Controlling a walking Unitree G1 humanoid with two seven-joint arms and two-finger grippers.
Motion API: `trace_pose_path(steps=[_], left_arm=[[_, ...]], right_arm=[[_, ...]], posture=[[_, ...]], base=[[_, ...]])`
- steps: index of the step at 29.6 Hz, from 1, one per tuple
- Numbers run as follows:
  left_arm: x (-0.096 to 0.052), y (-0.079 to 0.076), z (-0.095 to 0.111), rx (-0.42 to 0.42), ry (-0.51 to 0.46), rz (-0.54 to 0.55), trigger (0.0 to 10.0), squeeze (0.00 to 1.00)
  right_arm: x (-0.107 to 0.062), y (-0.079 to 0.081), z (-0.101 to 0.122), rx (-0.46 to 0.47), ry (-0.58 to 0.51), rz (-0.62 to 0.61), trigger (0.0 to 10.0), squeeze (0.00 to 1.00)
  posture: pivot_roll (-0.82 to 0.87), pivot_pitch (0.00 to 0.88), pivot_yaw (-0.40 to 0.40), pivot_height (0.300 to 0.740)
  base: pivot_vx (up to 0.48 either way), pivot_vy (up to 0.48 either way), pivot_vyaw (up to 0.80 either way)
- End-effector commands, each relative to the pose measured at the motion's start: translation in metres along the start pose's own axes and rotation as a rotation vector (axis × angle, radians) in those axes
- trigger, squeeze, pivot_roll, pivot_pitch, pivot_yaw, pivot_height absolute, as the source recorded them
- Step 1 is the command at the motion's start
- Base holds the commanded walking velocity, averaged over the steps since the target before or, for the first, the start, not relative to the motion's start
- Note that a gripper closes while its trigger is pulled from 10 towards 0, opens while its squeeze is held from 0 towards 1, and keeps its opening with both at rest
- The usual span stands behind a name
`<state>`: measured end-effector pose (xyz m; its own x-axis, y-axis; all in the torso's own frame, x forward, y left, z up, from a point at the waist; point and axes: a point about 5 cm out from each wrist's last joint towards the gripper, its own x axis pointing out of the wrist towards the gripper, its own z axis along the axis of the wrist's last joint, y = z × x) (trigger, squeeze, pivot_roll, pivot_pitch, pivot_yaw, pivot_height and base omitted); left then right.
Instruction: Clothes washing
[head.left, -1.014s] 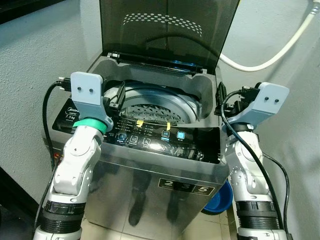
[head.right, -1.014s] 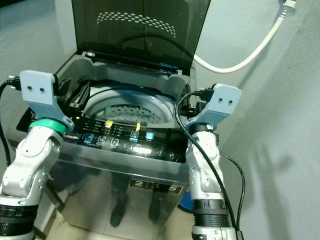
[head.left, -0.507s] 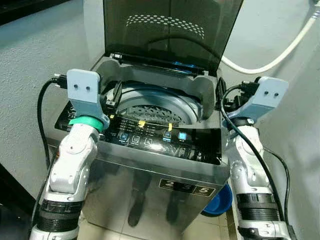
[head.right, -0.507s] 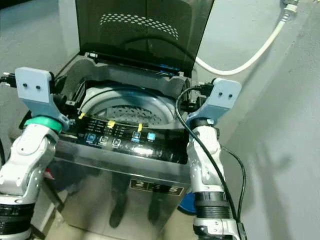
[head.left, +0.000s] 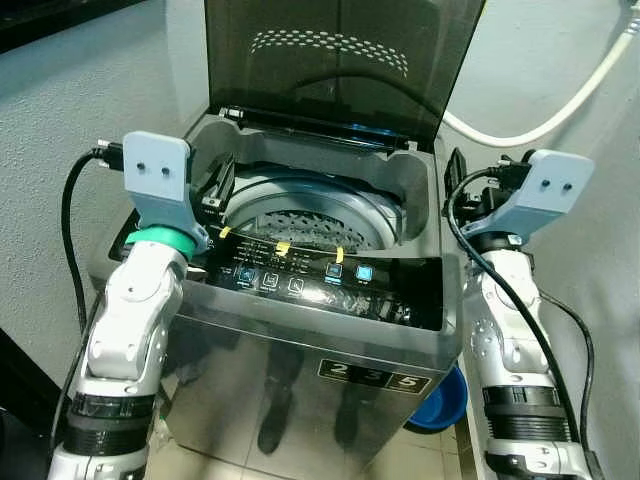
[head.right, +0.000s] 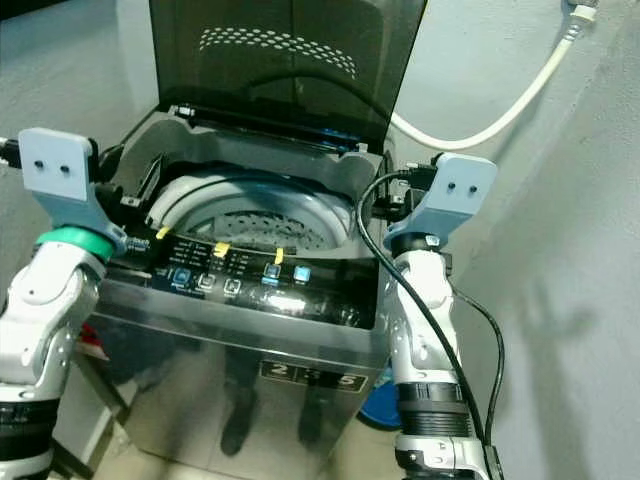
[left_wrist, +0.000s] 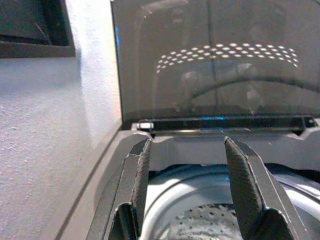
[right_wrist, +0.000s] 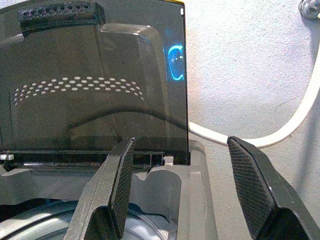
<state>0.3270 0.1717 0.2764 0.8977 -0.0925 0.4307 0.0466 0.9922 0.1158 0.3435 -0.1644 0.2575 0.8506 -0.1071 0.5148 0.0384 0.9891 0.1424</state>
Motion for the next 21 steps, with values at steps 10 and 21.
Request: trace_pose_path(steps=[10,21], left_arm=[[-0.002,0.017,0.006,0.029,-0.021,0.067,10.0,0.0],[-0.015,0.02,-0.004,0.029,-0.005,0.118,10.0,0.0]], right_arm=[[0.014,0.005,-0.003,0.003,0.012,0.038,10.0,0.0],[0.014,0.008,-0.007,0.014,0.021,0.06,10.0,0.0]], posture=[[0.16,0.0,-0.037,0.74],[0.17,0.0,-0.084,0.74]], base=[[0.0,0.0,0.0],[0.0,0.0,0.0]])
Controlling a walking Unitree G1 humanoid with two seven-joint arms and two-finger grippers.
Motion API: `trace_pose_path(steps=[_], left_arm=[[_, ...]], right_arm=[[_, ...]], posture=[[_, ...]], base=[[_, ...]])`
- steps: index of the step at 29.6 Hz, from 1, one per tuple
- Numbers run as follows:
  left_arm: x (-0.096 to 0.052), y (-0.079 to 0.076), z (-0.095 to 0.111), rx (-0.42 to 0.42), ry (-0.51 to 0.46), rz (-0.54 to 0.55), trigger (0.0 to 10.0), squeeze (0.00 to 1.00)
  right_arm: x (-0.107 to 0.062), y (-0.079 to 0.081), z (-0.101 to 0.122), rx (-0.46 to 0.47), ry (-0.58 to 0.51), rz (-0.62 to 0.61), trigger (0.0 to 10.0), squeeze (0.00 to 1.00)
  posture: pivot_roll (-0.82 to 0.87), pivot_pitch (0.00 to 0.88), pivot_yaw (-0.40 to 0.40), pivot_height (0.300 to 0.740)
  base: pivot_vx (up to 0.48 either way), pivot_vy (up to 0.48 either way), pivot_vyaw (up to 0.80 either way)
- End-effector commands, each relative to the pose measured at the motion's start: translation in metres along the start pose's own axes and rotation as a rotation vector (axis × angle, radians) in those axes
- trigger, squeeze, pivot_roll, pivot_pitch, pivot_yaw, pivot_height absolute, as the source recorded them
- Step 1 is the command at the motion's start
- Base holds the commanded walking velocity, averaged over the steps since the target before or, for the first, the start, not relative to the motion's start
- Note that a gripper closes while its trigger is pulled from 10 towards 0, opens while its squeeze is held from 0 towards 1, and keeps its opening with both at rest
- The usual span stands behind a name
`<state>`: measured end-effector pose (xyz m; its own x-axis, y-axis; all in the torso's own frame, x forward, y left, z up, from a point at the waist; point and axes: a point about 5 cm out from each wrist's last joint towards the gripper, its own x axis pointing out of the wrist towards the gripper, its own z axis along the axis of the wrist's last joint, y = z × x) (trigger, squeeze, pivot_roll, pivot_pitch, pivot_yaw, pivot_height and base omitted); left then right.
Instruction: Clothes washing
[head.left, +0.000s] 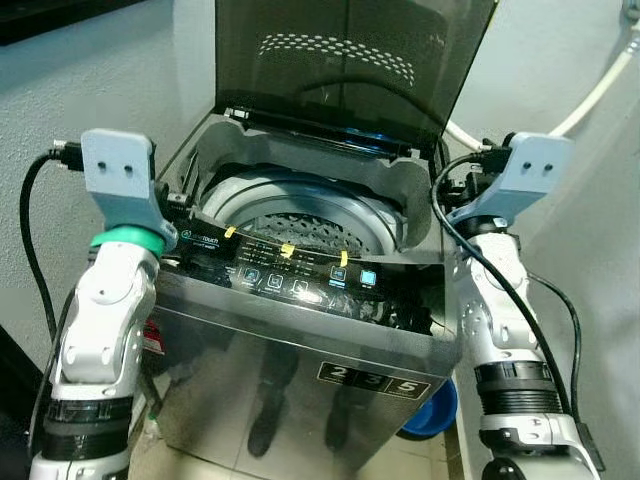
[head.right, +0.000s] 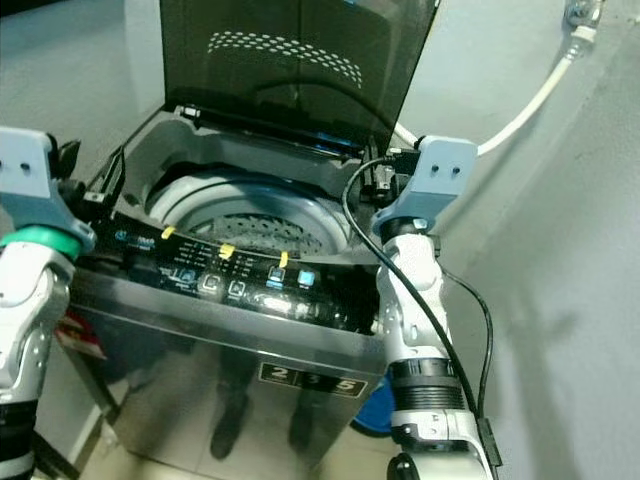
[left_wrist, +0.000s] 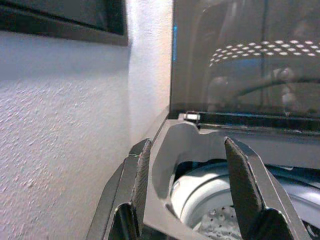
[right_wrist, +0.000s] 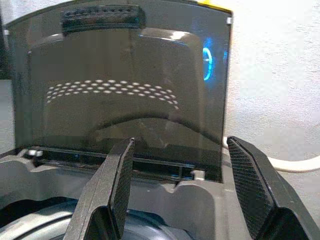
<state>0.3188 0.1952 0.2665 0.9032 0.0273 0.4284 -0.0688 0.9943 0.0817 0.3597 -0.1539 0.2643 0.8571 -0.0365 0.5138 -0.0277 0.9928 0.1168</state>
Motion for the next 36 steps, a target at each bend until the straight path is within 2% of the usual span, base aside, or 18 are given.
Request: trace_pose_path(steps=[1,5,8,12,16,21,32,36], left_arm=[[-0.002,-0.002,0.002,0.004,-0.019,0.004,10.0,0.0],[-0.002,-0.004,0.0,-0.001,-0.014,0.009,10.0,0.0],[-0.006,0.001,0.002,0.013,-0.011,0.025,10.0,0.0],[-0.011,0.005,0.002,0.025,-0.005,0.034,10.0,0.0],[-0.012,0.001,0.0,0.029,0.016,0.005,10.0,0.0],[-0.012,-0.005,0.001,0.016,0.026,-0.027,10.0,0.0],[-0.015,-0.012,-0.004,0.001,0.053,-0.063,10.0,0.0],[-0.009,-0.023,-0.007,-0.022,0.057,-0.113,10.0,0.0]], right_arm=[[-0.003,-0.004,-0.005,0.001,0.011,-0.009,10.0,0.0],[0.0,-0.004,-0.006,0.004,0.017,-0.006,10.0,0.0],[0.004,0.004,-0.008,0.02,0.024,0.017,10.0,0.0],[0.005,0.01,-0.011,0.032,0.031,0.034,10.0,0.0],[0.001,0.01,-0.01,0.033,0.024,0.027,10.0,0.0],[-0.007,0.004,-0.016,0.028,0.043,-0.001,10.0,0.0],[-0.014,-0.005,-0.014,0.001,0.037,-0.031,10.0,0.0],[-0.02,-0.016,-0.011,-0.022,0.028,-0.071,10.0,0.0]], posture=[[0.17,0.0,-0.084,0.74],[0.18,0.0,-0.099,0.74],[0.21,0.0,-0.106,0.74],[0.21,0.0,-0.097,0.74],[0.21,0.0,-0.078,0.74],[0.2,0.036,-0.058,0.74],[0.15,0.058,-0.028,0.74],[0.1,0.042,-0.001,0.74]], base=[[0.0,0.0,0.0],[0.0,0.0,0.0],[0.0,0.0,0.0],[0.0,0.0,0.0],[0.0,0.0,0.0],[0.0,0.0,0.0],[0.0,0.0,0.0],[0.0,0.0,0.0]])
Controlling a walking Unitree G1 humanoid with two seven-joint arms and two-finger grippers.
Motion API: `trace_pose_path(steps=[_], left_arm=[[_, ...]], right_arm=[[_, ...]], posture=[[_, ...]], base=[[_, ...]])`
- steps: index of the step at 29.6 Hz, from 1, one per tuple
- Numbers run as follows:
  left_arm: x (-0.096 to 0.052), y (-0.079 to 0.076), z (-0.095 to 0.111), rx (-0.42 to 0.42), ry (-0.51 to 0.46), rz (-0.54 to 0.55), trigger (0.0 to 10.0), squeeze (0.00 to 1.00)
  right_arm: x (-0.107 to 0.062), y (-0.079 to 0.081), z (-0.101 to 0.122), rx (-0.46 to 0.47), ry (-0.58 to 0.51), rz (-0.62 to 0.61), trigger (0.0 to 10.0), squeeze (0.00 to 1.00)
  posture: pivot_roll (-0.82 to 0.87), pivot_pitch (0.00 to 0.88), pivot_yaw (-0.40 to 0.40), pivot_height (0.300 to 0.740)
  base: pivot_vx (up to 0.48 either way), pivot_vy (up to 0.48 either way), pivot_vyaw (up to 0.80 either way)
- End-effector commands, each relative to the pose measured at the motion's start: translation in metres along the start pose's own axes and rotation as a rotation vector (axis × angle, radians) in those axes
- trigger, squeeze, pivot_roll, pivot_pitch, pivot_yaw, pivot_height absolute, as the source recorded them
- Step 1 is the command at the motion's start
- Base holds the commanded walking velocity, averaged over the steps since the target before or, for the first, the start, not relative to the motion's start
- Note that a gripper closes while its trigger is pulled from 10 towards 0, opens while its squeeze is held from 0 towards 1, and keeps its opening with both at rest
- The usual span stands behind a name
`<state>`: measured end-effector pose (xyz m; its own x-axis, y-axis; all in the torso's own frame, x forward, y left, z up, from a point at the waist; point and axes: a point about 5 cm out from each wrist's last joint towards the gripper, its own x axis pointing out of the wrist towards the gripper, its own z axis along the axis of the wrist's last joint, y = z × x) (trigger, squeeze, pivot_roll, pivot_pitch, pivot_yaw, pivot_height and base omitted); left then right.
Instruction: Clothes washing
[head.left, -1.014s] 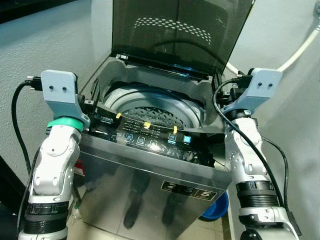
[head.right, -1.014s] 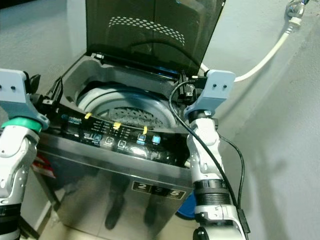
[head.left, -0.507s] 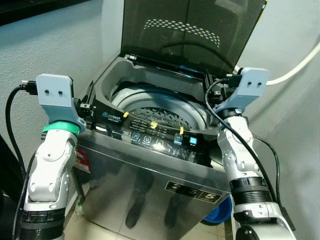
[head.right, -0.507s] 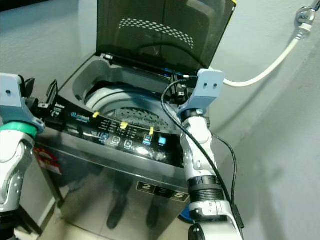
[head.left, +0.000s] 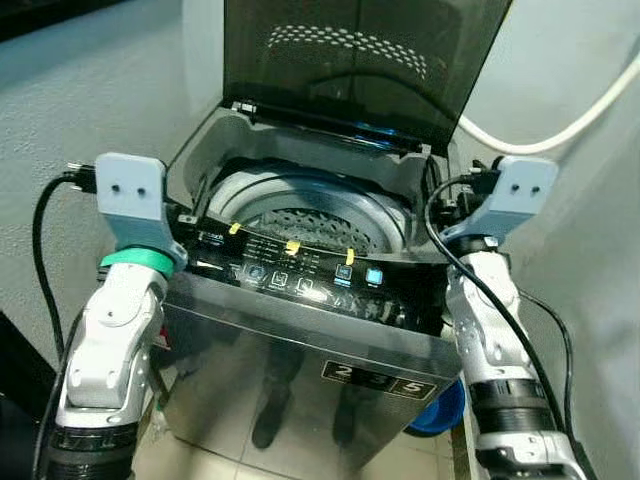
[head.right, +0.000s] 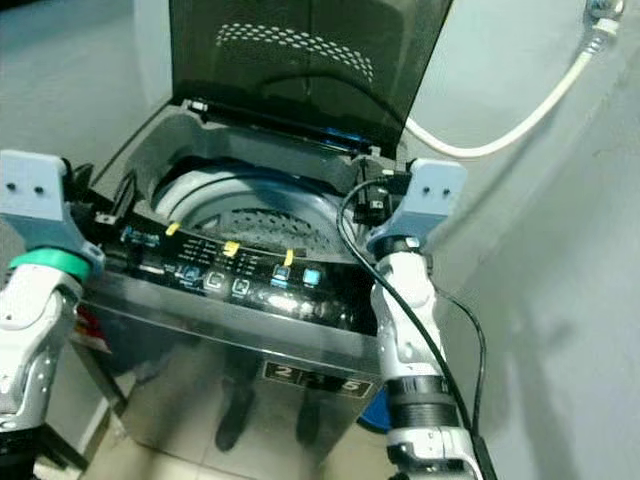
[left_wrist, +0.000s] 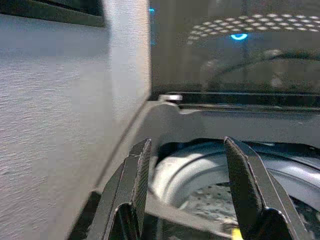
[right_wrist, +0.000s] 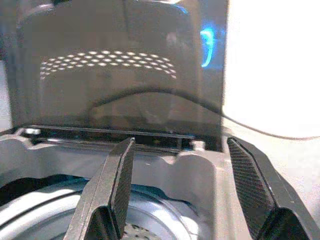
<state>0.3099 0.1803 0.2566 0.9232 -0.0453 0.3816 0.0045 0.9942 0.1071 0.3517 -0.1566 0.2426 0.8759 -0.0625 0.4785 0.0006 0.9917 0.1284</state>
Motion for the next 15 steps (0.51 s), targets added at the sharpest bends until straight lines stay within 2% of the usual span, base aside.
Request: trace_pose_path(steps=[1,8,15], left_arm=[[0.009,-0.011,-0.003,-0.022,0.008,-0.046,10.0,0.0],[0.017,-0.018,-0.002,-0.043,-0.002,-0.067,10.0,0.0],[0.019,-0.015,-0.001,-0.034,-0.001,-0.073,10.0,0.0]], right_arm=[[-0.003,-0.013,0.005,-0.021,-0.017,-0.052,10.0,0.0],[-0.004,-0.017,0.01,-0.03,-0.037,-0.062,10.0,0.0],[-0.005,-0.014,0.011,-0.016,-0.046,-0.072,10.0,0.0]], posture=[[0.09,0.039,0.002,0.74],[0.07,0.028,0.016,0.74],[0.06,0.014,0.038,0.74]], base=[[0.0,0.0,0.0],[0.0,0.0,0.0],[0.0,0.0,0.0]])
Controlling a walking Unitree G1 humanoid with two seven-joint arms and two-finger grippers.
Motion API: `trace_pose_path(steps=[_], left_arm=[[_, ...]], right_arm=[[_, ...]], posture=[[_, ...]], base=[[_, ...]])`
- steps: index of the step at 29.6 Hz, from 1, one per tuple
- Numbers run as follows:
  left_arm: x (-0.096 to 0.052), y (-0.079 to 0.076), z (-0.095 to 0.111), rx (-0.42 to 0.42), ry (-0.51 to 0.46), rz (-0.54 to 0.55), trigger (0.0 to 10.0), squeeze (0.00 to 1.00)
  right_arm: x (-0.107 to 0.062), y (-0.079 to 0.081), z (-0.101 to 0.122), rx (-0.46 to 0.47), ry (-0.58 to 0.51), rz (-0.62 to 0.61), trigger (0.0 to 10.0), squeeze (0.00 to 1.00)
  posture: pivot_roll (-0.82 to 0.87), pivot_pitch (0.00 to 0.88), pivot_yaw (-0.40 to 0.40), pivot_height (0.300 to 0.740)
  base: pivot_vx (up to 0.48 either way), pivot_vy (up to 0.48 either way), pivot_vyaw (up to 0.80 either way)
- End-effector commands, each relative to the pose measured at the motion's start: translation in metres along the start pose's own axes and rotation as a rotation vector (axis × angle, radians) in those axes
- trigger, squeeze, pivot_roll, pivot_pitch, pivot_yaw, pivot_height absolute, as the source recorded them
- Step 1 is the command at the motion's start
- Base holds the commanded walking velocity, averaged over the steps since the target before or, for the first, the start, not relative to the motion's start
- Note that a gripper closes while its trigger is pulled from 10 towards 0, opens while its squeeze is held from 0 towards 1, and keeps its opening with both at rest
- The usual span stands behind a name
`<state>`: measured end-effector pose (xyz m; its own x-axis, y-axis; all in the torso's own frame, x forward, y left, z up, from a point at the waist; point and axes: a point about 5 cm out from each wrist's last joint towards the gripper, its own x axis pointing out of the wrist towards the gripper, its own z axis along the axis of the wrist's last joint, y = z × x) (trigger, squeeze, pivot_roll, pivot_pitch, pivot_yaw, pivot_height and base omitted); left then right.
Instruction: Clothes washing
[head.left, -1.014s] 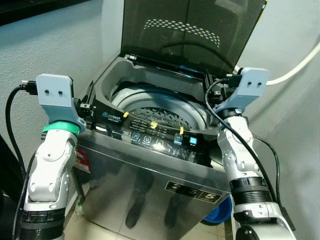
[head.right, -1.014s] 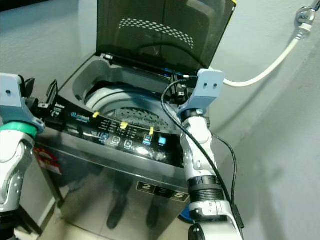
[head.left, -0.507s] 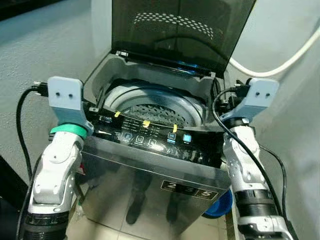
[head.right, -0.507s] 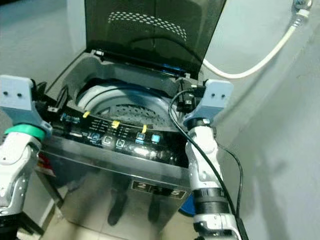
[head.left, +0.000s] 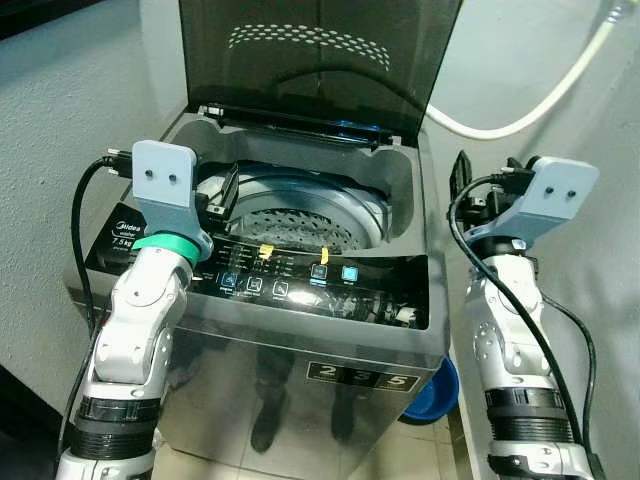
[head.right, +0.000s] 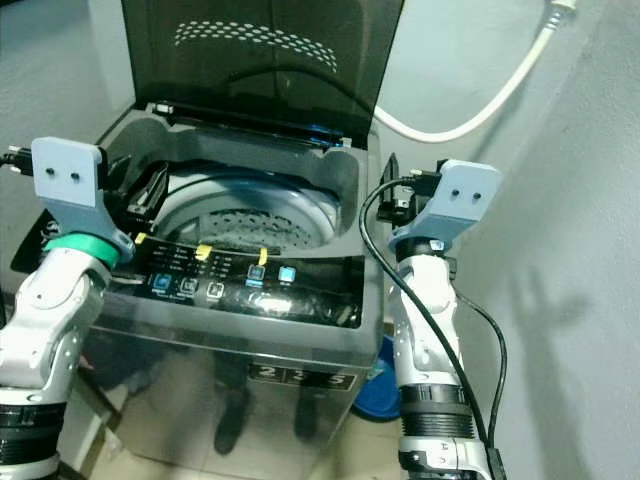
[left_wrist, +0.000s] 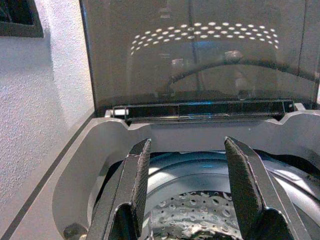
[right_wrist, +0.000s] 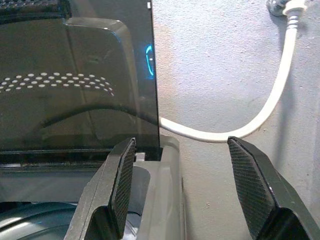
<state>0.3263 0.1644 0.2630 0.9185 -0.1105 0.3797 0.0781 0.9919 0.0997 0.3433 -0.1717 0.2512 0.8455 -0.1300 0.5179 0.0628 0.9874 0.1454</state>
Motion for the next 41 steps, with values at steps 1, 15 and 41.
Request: trace_pose_path(steps=[1,15,41], left_arm=[[0.002,0.0,-0.002,0.002,0.003,-0.01,10.0,0.0],[0.004,0.002,-0.003,0.005,-0.005,-0.007,10.0,0.0],[0.004,0.002,0.006,0.019,-0.024,-0.022,10.0,0.0]], right_arm=[[-0.002,0.0,-0.001,0.001,0.008,-0.01,10.0,0.0],[-0.002,0.004,-0.004,0.013,0.018,-0.003,10.0,0.0],[-0.006,0.002,-0.006,-0.057,0.041,0.026,10.0,0.0]], posture=[[0.06,0.011,0.036,0.74],[0.08,0.011,0.043,0.74],[0.09,0.055,0.024,0.74]], base=[[0.0,0.0,0.0],[0.0,0.0,0.0],[0.0,0.0,0.0]])
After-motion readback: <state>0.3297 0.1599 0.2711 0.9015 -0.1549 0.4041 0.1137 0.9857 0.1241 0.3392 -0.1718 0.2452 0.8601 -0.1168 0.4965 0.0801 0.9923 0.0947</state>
